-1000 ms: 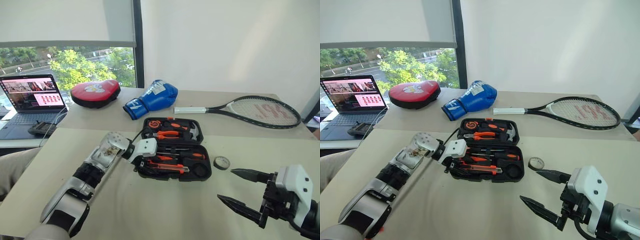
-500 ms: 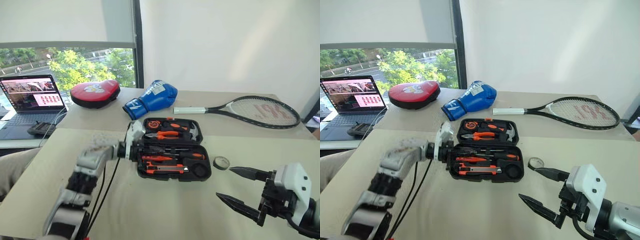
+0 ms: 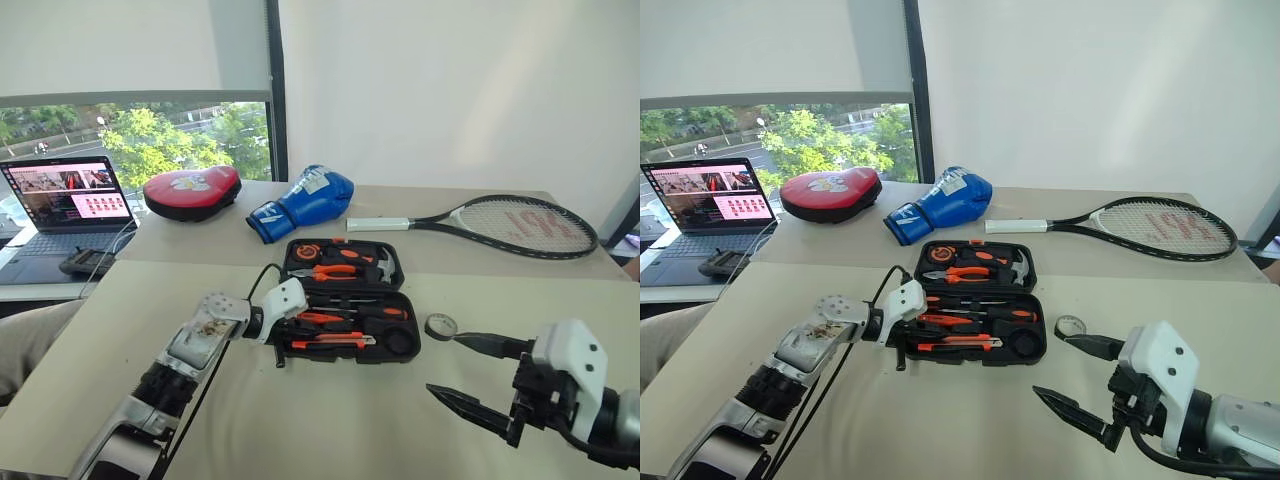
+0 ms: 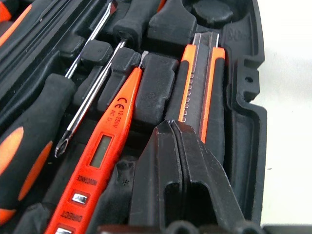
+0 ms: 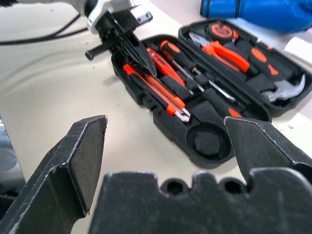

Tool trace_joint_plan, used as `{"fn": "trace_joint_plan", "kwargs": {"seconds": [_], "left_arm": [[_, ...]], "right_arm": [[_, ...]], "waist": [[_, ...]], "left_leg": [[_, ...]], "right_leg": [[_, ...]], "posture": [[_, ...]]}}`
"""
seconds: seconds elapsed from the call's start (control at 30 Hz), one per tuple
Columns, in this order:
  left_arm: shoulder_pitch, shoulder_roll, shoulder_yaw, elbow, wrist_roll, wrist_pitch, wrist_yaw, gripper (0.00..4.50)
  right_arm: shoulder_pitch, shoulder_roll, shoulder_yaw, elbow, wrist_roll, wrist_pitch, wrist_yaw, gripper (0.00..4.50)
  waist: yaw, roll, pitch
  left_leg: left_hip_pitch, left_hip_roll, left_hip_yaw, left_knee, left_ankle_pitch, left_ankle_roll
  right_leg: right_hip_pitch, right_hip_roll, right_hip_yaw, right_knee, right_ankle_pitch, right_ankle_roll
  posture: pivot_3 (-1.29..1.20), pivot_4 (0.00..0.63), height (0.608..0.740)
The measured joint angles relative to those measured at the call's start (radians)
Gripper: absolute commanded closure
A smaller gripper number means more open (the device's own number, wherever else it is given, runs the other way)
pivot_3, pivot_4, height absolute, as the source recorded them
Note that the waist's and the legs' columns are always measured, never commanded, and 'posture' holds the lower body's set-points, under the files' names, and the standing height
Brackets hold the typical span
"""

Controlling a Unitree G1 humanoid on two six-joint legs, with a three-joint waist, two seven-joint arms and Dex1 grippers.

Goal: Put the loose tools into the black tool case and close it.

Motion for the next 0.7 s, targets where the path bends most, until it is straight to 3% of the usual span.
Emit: {"fn": "trace_joint_plan", "kwargs": {"seconds": [0.07,0.2,0.3,0.4,0.57,0.7], "left_arm": [[0.011,-0.017,0.021,0.014,-0.013,-0.027,-0.001,4.44],[0.095,-0.104,0.131,-0.035,-0.168,0.024,0.011,4.44],[0.103,-0.055,0.211,-0.160,-0.283,0.127,-0.006,3.76],[0.118,0.004,0.294,-0.307,-0.400,0.220,-0.025,2.63],[0.203,0.091,0.381,-0.538,-0.563,0.385,0.023,0.85],[0.251,0.113,0.418,-0.649,-0.636,0.450,0.093,0.85]], "right_arm": [[-0.029,-0.007,0.024,0.017,-0.001,0.021,-0.025,0.00],[-0.157,-0.032,0.101,0.070,-0.017,0.073,-0.107,0.00],[-0.267,-0.063,0.179,0.142,-0.028,0.141,-0.153,0.00],[-0.376,-0.085,0.259,0.255,-0.035,0.216,-0.176,0.00],[-0.633,-0.144,0.500,0.478,-0.155,0.262,-0.100,1.39],[-0.746,-0.144,0.674,0.618,-0.293,0.212,-0.002,1.39]], "waist": [[-0.002,0.001,-0.001],[-0.002,-0.004,0.002],[-0.005,-0.006,0.004],[-0.012,-0.004,0.003],[-0.022,-0.003,0.005],[-0.022,-0.003,0.005]], "left_leg": [[0.000,0.000,0.000,0.000,0.000,0.000],[-0.007,0.000,-0.001,0.001,0.001,-0.001],[-0.011,0.000,-0.002,0.001,0.004,-0.007],[-0.015,-0.001,-0.001,0.000,0.007,-0.011],[-0.016,-0.002,0.000,0.001,0.005,-0.008],[-0.016,-0.002,0.000,0.001,0.005,-0.007]], "right_leg": [[0.000,-0.001,0.000,0.000,-0.001,-0.001],[-0.006,-0.002,0.000,0.001,0.002,0.003],[-0.011,0.000,0.000,0.002,0.002,0.002],[-0.014,0.000,-0.001,0.002,0.002,0.002],[-0.015,0.007,-0.002,0.001,0.002,0.002],[-0.014,0.007,-0.002,0.001,0.002,0.002]], "posture": [[0.00,0.150,0.740],[0.00,0.150,0.740],[0.00,0.150,0.740],[0.00,0.150,0.740],[0.00,0.150,0.740],[0.00,0.150,0.740]]}}
